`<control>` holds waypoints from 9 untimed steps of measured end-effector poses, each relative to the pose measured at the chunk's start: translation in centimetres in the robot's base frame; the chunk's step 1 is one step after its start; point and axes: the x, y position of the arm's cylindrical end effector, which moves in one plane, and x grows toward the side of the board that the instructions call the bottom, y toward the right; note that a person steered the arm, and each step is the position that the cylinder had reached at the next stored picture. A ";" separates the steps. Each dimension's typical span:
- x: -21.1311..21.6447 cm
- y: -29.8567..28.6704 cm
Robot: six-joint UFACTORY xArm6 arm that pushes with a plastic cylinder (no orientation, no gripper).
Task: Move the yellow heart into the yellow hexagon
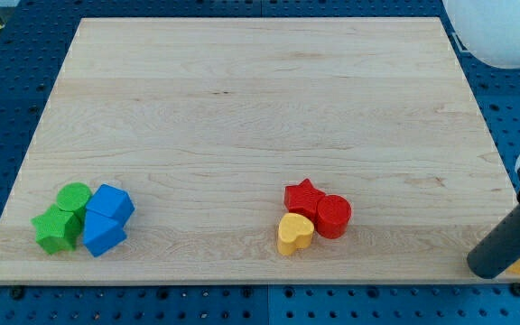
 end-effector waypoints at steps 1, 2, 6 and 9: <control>0.1 -1.9; 0.0 -4.1; 0.1 -9.1; 0.1 -13.3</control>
